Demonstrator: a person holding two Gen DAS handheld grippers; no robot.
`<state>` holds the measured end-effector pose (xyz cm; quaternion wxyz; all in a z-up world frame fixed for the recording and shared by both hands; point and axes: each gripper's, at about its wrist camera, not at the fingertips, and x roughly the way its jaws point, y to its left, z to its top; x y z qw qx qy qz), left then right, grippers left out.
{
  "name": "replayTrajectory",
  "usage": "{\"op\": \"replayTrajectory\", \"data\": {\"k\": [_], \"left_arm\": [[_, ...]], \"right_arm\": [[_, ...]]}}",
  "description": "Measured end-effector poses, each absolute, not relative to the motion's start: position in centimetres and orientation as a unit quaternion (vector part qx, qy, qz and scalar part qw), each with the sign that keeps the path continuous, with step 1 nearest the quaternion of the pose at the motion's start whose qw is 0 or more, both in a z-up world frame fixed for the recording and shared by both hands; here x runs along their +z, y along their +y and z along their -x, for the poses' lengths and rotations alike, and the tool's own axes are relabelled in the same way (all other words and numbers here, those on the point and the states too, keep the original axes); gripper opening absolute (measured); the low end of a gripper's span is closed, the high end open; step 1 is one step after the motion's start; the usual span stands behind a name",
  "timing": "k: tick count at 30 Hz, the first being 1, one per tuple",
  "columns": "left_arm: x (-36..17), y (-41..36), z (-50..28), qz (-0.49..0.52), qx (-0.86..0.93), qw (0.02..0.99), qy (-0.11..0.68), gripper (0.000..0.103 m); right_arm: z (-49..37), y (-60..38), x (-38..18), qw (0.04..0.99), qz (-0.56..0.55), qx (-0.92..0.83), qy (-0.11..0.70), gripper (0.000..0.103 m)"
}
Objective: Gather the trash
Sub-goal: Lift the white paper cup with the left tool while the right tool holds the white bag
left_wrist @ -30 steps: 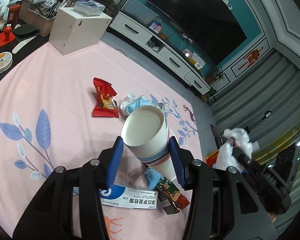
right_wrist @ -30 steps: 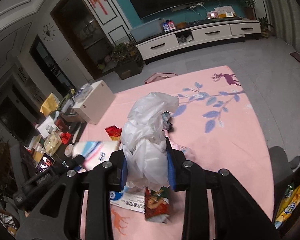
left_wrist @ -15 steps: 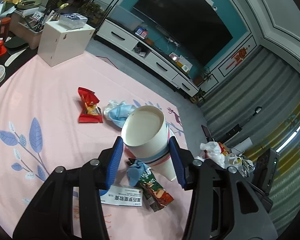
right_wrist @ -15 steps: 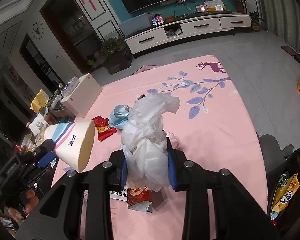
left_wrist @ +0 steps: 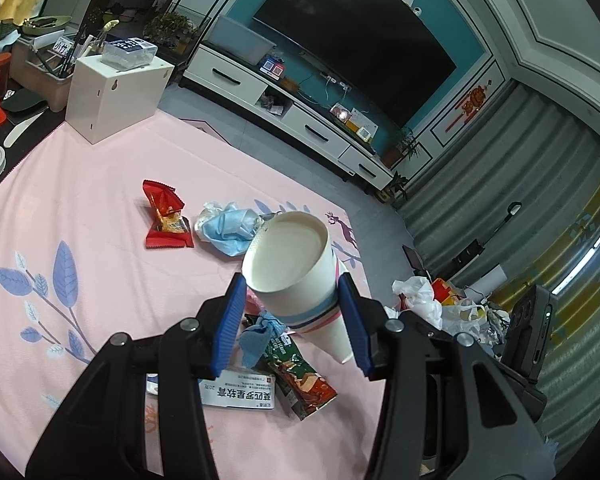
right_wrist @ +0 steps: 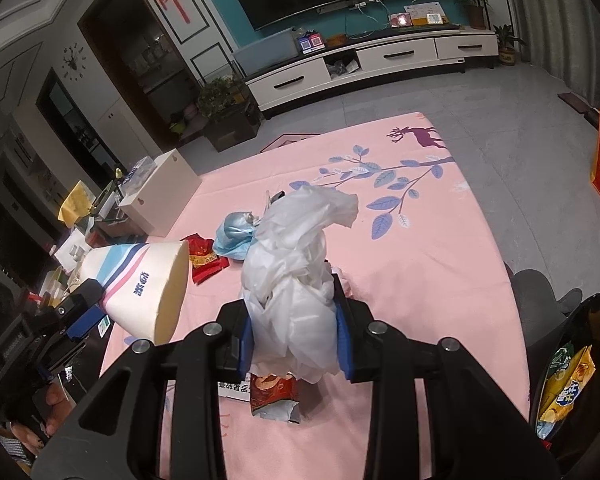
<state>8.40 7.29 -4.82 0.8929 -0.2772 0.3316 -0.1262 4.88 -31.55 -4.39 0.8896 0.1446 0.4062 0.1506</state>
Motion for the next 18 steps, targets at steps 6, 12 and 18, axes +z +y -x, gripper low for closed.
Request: {"op": "replayTrajectory", "data": {"k": [6,12,18], "left_arm": [[-4.6,6.9,-8.5,0.269,-0.130,0.896,0.330,0.048],[-4.3,6.2,-8.2,0.251,-0.130,0.902,0.325,0.041],[-5.4,6.0,-9.2,0.245,-0.121,0.896,0.350,0.038]], "right_arm": [[-4.8,-31.6,-4.5,0.888,-0.150,0.152,0.407,0.034],[-4.6,-31.9,-4.2,0.891,-0.150,0.149,0.403,0.034],[-4.4,-32.5,-4.4,0.891,-0.147,0.141,0.406,0.034]]}}
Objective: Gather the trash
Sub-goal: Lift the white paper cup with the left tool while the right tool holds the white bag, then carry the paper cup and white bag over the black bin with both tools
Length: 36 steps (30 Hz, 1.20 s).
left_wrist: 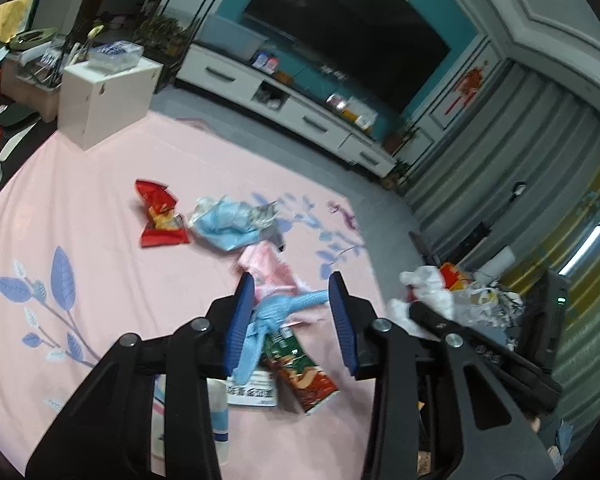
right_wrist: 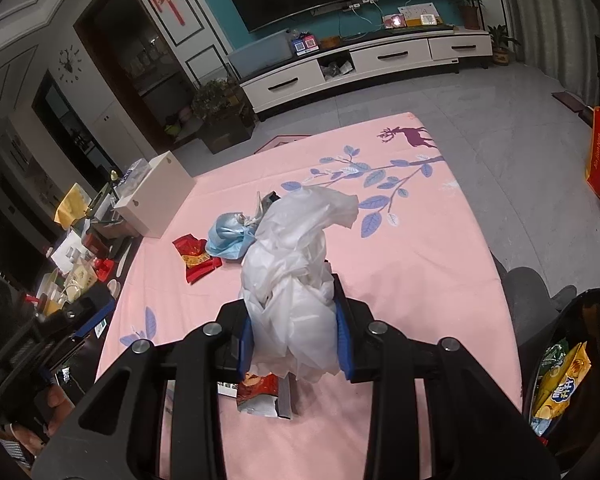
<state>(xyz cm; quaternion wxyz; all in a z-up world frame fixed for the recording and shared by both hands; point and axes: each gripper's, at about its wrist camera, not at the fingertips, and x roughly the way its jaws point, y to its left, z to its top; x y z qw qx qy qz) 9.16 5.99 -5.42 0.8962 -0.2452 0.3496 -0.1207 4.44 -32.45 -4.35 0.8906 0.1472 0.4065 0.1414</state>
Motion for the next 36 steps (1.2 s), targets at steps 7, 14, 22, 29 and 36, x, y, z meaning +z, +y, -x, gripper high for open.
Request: {"op": "replayTrajectory", "data": {"k": [7,14,22,29,36], "left_arm": [[-6.7,8.7,-9.6,0.265,-0.083,0.890,0.362,0.038],[-7.8,10.7,-9.5,0.272,-0.043,0.883,0.380,0.038],[-9.7,11.5,-6.1,0.245,-0.014,0.872,0.424,0.070],[-11.8,14.0,-3.0,0.234,0.020,0.852,0.467,0.092],[-13.3,11.7,-2.1,0.278,-0.015,0.836,0.472,0.100]], "right_arm": [[-4.4,-33.3,-4.6,0.890,-0.153,0.130,0.409,0.034],[-3.0,-33.9,-3.6,0.890,-0.152,0.133,0.408,0.034],[0.3,-36.3,-3.5,0.886,-0.130,0.136,0.423,0.034],[2.9,-39.3,-4.1,0.883,-0.148,0.123,0.427,0.034],[4.0,-40.4,-4.6,0.882,-0.153,0.118,0.431,0.034]]}}
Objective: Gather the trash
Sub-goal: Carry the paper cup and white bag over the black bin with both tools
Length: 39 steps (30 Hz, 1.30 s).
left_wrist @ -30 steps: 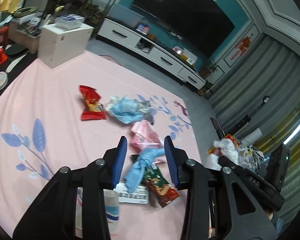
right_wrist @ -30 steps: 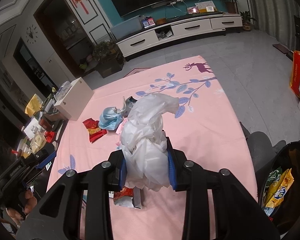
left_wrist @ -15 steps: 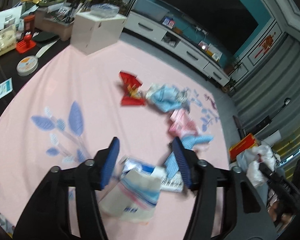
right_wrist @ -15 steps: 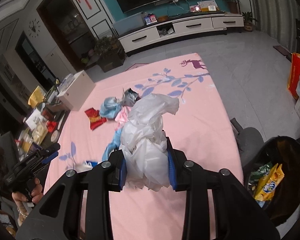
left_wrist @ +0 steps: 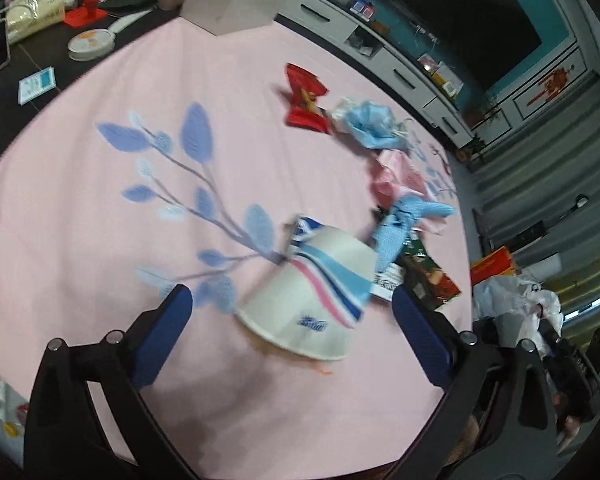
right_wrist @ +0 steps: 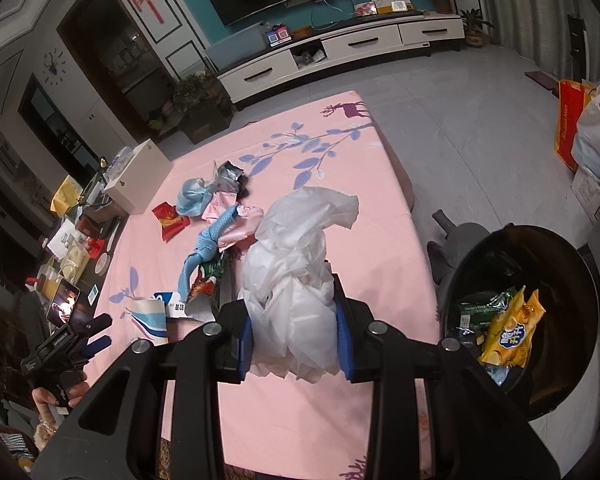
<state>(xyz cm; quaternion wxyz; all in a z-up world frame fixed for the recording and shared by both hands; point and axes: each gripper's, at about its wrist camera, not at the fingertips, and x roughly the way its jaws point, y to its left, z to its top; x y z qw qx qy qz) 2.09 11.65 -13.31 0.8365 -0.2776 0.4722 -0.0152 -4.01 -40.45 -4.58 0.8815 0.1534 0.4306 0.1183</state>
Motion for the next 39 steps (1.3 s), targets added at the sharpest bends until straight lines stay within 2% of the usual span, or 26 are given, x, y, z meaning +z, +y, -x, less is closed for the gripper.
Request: {"op": "replayTrajectory", "data": {"k": [8,11,12,13,20,25,33,39], "left_arm": [[-15.5,5.6,-4.2,0.144,0.001,0.846,0.513,0.100],[-16.4,5.2,-4.6,0.135,0.012,0.847,0.514,0.099],[-16.7,5.2,-4.7,0.136,0.010,0.845,0.517,0.097],[-17.1,5.2,-4.8,0.138,0.009,0.841,0.523,0.086],[-16.8,5.1,-4.3,0.140,0.025,0.843,0.519,0.081],[-13.7,4.0,-2.7,0.184,-0.023,0.848,0.496,0.081],[-6.1,-3.0,-0.3,0.158,-0.127,0.880,0.430,0.082],[-3.4,-9.6,0.1,0.128,-0.201,0.880,0.411,0.082]], "right_arm": [[4.8,-42.4,-4.4,0.885,-0.162,0.104,0.423,0.034],[5.0,-43.3,-4.7,0.884,-0.169,0.094,0.425,0.034],[5.0,-43.6,-4.8,0.884,-0.171,0.090,0.425,0.034],[5.1,-43.8,-4.9,0.884,-0.173,0.088,0.425,0.034],[5.8,-45.4,-4.9,0.886,-0.184,0.079,0.419,0.034],[6.4,-47.1,-4.6,0.889,-0.195,0.065,0.409,0.034],[8.1,-50.3,-3.7,0.898,-0.215,0.039,0.382,0.034],[9.5,-53.4,-3.9,0.900,-0.233,0.009,0.369,0.034]]}}
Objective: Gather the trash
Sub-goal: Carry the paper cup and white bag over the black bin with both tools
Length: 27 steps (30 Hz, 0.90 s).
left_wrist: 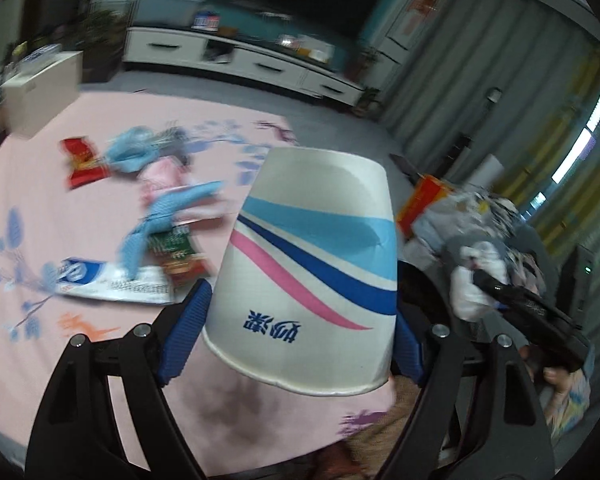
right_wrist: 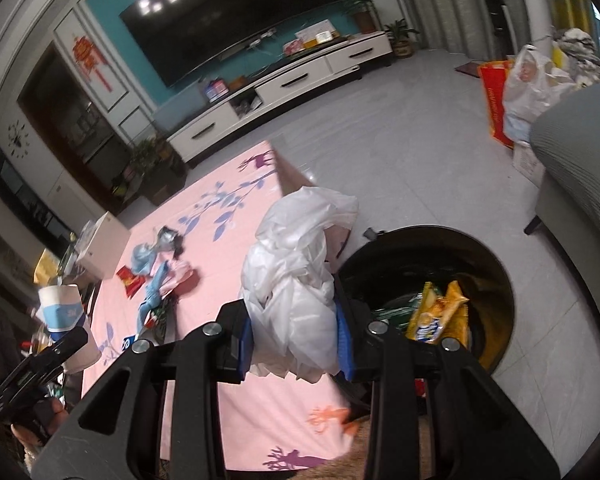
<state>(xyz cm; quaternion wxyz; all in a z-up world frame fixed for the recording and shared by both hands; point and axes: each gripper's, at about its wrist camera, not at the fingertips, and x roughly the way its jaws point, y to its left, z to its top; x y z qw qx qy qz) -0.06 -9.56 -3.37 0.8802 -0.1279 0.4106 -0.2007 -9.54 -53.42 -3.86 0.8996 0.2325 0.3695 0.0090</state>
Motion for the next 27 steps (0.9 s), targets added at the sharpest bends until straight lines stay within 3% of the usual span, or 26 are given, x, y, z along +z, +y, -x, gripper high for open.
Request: {"op": "replayTrajectory", "data": {"k": [13,27], "left_arm": [[-4.7,-25.3,-0.4,0.042,-0.310,0.841,0.441,0.082],[-9.9,-34.0,-1.9,-0.016,-0.339,0.802,0.491,0.083]], "right_arm": [[11.8,-61.4,-7.2,0.880,-0.291,-0.073,0.367,0.034],[11.3,-63.8,-11.3,0.854,-0.324,-0.072,0.401,0.036]]}}
